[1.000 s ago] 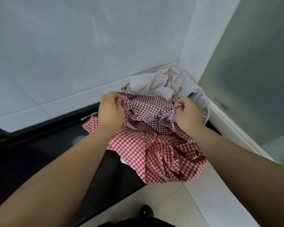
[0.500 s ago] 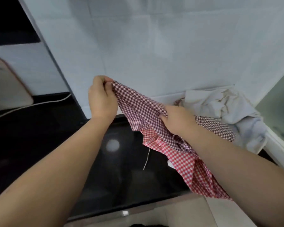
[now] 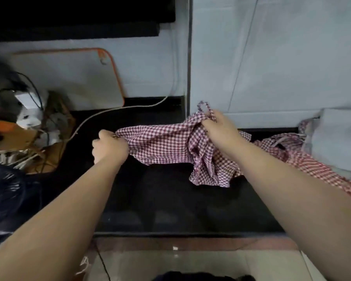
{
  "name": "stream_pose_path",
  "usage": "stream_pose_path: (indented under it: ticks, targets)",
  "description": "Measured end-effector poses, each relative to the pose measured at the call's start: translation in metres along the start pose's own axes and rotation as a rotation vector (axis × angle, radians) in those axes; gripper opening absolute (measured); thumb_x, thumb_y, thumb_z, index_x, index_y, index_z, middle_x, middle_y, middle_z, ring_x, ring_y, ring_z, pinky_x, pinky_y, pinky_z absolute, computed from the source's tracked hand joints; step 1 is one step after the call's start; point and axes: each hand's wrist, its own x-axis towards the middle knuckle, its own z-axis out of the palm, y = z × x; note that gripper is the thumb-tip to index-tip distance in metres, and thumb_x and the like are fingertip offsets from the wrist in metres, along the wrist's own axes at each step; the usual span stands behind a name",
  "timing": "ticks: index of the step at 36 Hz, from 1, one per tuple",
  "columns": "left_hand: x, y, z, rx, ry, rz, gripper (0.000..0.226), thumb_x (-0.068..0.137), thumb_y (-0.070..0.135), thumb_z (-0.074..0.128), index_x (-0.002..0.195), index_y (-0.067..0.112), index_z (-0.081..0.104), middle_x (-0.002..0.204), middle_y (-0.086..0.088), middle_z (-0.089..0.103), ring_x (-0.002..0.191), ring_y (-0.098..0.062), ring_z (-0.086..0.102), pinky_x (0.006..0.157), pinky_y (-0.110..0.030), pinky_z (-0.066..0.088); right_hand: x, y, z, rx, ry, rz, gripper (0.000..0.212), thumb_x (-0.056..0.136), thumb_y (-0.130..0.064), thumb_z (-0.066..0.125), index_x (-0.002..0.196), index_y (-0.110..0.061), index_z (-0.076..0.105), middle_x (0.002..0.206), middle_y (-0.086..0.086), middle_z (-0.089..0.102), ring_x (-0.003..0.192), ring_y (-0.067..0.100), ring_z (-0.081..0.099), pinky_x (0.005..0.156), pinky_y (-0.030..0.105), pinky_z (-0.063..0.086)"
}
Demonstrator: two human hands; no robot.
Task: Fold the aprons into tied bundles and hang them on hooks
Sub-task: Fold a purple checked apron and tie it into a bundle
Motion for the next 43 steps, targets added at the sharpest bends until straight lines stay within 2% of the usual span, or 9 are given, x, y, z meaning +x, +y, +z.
stream_pose_path:
  ticks: [5,12,18,21,24,29,32,35,43]
  targets:
    - [0.007,-0.034,-0.006,0.223,-0.02,0.078,0.056,0.092,0.035,0.044,0.146,0.022,0.033,0.158,-0.015,0.005,0.142,-0.037,0.014,0.113,-0.052,0.02,-0.012,0.025,0.028,-0.241,-0.51,0.171,0.048,0.077,-0.029,0.071,0.122,-0.036,0.056,0.118,-0.016,0.053,0.104,0.006,0.051,0.089,0.018,0.036]
    - [-0.005,-0.068,0.022,0.306,-0.51,0.591,0.072,0.089,0.048,0.059,0.149,0.021,0.031,0.157,-0.003,0.023,0.144,-0.023,0.019,0.118,-0.039,0.018,-0.027,0.082,0.036,-0.423,-0.156,0.269,0.022,0.093,-0.018,0.048,0.109,-0.006,0.057,0.106,0.001,0.059,0.104,0.022,0.055,0.095,0.034,0.044]
    - [-0.022,-0.087,0.066,0.391,-0.92,0.523,0.115,0.059,0.069,0.06,0.152,0.039,0.0,0.151,-0.008,0.03,0.133,-0.026,0.036,0.111,-0.044,0.034,-0.036,0.08,0.038,-0.211,-0.339,0.276,0.071,0.087,-0.024,0.067,0.147,-0.017,0.028,0.138,-0.004,0.044,0.125,0.014,0.041,0.099,0.024,0.031]
    - [-0.024,-0.094,0.072,0.421,-0.815,0.533,0.081,0.086,0.027,0.058,0.152,0.038,0.012,0.132,-0.011,0.052,0.105,-0.022,0.056,0.087,-0.03,0.049,-0.035,0.094,0.045,-0.401,-0.482,0.335,0.104,0.078,-0.029,0.076,0.153,-0.021,0.004,0.156,-0.003,0.022,0.141,0.022,0.027,0.115,0.036,0.026]
    - [-0.017,-0.082,0.062,0.247,-0.609,0.478,0.043,0.096,0.017,0.046,0.137,0.03,0.049,0.112,-0.005,0.063,0.081,-0.016,0.056,0.061,-0.022,0.04,-0.031,0.107,0.048,-0.816,-0.51,0.272,0.061,0.09,-0.028,0.06,0.143,-0.008,0.038,0.142,0.006,0.046,0.13,0.028,0.043,0.105,0.033,0.037]
    - [0.009,-0.059,0.034,-0.207,-0.261,0.252,0.027,0.097,0.02,0.044,0.117,0.014,0.06,0.103,-0.004,0.063,0.093,-0.023,0.056,0.078,-0.031,0.043,-0.021,0.102,0.035,-0.81,-0.249,0.236,0.028,0.096,-0.016,0.046,0.107,0.003,0.064,0.108,0.015,0.065,0.104,0.031,0.059,0.083,0.033,0.045]
    - [0.018,-0.055,0.026,-0.502,-0.387,0.027,0.029,0.09,0.023,0.049,0.115,0.016,0.062,0.11,-0.005,0.065,0.105,-0.026,0.06,0.098,-0.043,0.047,-0.019,0.091,0.033,-0.33,-0.256,0.397,0.067,0.082,-0.055,0.063,0.133,-0.012,0.048,0.12,-0.001,0.049,0.118,0.024,0.052,0.094,0.036,0.047]
    - [0.012,-0.052,0.024,-0.752,-0.569,-0.134,0.024,0.093,0.007,0.043,0.096,0.015,0.066,0.1,-0.007,0.069,0.1,-0.029,0.063,0.083,-0.039,0.053,-0.026,0.081,0.041,-0.177,-0.412,0.405,0.101,0.068,-0.054,0.075,0.15,-0.025,0.023,0.149,-0.003,0.031,0.136,0.021,0.034,0.109,0.04,0.037]
    - [0.009,-0.054,0.01,-1.015,-0.544,-0.384,0.023,0.094,0.004,0.041,0.094,0.008,0.064,0.094,-0.01,0.067,0.083,-0.025,0.065,0.055,-0.028,0.051,-0.027,0.086,0.054,-0.589,-0.308,0.131,0.027,0.095,-0.016,0.05,0.118,-0.007,0.062,0.12,0.008,0.062,0.112,0.025,0.054,0.087,0.025,0.038]
